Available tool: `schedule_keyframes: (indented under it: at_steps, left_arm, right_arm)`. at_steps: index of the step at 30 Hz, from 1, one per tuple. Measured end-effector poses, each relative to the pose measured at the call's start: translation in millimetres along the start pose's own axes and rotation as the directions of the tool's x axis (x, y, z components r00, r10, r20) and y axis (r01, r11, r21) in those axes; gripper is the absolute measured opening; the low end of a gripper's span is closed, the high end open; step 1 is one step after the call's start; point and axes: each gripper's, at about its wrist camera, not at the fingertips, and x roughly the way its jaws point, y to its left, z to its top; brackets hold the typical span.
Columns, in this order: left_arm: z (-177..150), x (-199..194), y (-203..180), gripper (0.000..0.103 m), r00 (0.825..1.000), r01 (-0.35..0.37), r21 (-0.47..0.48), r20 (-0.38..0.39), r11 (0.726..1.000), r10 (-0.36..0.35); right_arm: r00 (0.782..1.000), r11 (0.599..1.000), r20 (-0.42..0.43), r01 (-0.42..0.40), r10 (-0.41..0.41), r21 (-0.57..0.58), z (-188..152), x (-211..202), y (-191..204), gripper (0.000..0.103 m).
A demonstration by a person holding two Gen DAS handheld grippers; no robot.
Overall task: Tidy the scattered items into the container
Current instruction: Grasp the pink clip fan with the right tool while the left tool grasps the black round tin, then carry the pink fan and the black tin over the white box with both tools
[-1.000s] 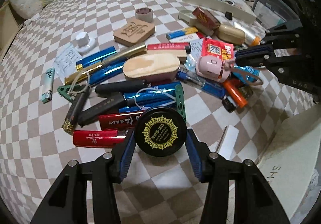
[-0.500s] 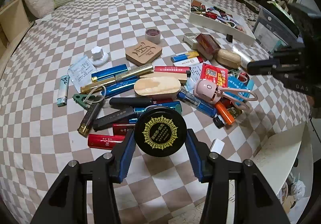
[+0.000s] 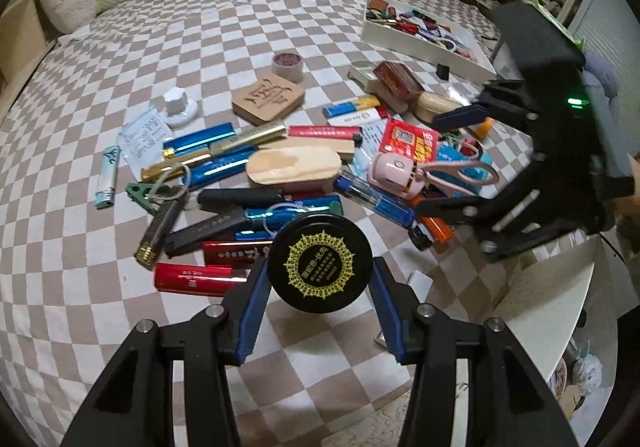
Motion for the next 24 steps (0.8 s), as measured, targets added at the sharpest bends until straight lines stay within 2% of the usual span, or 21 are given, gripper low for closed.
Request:
schedule_keyframes:
  at_steps: [2, 4, 5, 6, 10, 12, 14, 24]
  left_arm:
    - [-2, 2, -4, 0.050, 1.000, 0.001, 0.022, -0.003, 1.000, -0.001]
    - [-2, 1, -7, 0.050, 1.000, 0.002, 0.040, 0.000, 0.999, -0.002]
    - [-2, 0, -8, 0.050, 1.000, 0.000, 0.048, 0.006, 0.999, 0.000]
    - [-2, -2, -8, 0.050, 1.000, 0.006, 0.048, 0.010, 0.999, -0.006]
    - [-1, -9, -7, 0.050, 0.999, 0.034, 0.030, 0.026, 0.999, -0.035]
    - [-1, -13, -7, 0.050, 0.998, 0.042, 0.024, 0.036, 0.999, -0.043]
    - [0, -16, -8, 0.050, 0.998, 0.046, 0.023, 0.044, 0.999, -0.047]
    - [7, -37, -10, 0.050, 0.996, 0.025, 0.017, 0.091, 1.000, -0.026]
  right_arm:
    - [1.000, 1.000, -0.027, 0.005, -0.005, 0.004, 1, 10, -1, 0.084]
    - [0.999, 1.000, -0.040, 0.013, -0.012, 0.015, 1, 18, -4, 0.068]
    - [0.999, 1.000, -0.043, 0.016, -0.015, 0.019, 1, 20, -5, 0.056]
    - [0.999, 1.000, -0.047, 0.016, -0.015, 0.021, 1, 23, -6, 0.051]
    - [0.998, 1.000, -0.063, 0.012, -0.011, 0.018, -2, 37, -7, 0.050]
    - [0.999, 1.000, -0.043, -0.008, 0.009, 0.029, -2, 35, -7, 0.041]
    - [0.999, 1.000, -0.033, 0.000, 0.000, 0.017, -2, 31, -7, 0.041]
    - [0.998, 0.998, 0.053, 0.011, -0.014, 0.062, -11, -23, -22, 0.041]
